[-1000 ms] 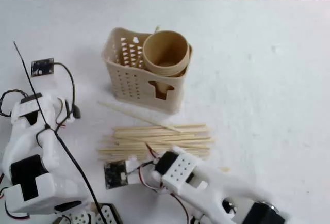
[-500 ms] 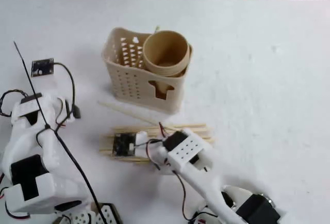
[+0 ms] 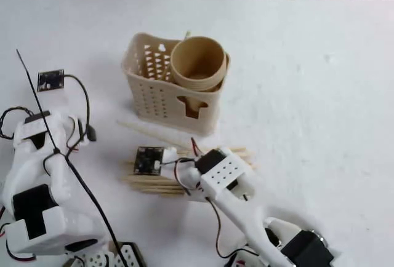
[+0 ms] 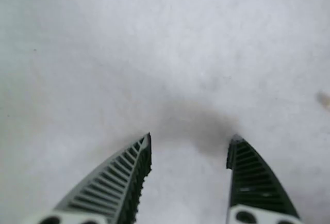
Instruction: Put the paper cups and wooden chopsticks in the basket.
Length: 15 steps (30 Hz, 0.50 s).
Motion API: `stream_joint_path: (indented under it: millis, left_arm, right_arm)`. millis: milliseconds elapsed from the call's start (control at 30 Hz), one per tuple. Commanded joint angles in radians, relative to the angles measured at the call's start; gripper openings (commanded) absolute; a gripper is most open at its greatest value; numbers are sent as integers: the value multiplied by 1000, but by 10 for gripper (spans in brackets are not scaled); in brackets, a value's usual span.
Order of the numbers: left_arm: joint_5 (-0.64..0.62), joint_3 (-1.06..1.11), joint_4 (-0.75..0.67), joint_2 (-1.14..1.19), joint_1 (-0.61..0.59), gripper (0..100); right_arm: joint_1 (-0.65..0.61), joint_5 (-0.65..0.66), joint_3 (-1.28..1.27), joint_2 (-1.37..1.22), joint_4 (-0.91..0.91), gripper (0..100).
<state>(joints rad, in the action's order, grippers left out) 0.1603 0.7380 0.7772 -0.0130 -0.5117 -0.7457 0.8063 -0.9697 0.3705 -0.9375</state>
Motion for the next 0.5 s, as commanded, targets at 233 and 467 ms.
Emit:
stream_joint_path:
  millis: [233,467]
  left_arm:
    - [-3,-28,-12,1,-10,241]
    - [-3,-28,-12,1,-10,241]
  right_arm:
    - [-8,-2,-31,133,-104,123]
    - [-8,2,-172,245,-41,126]
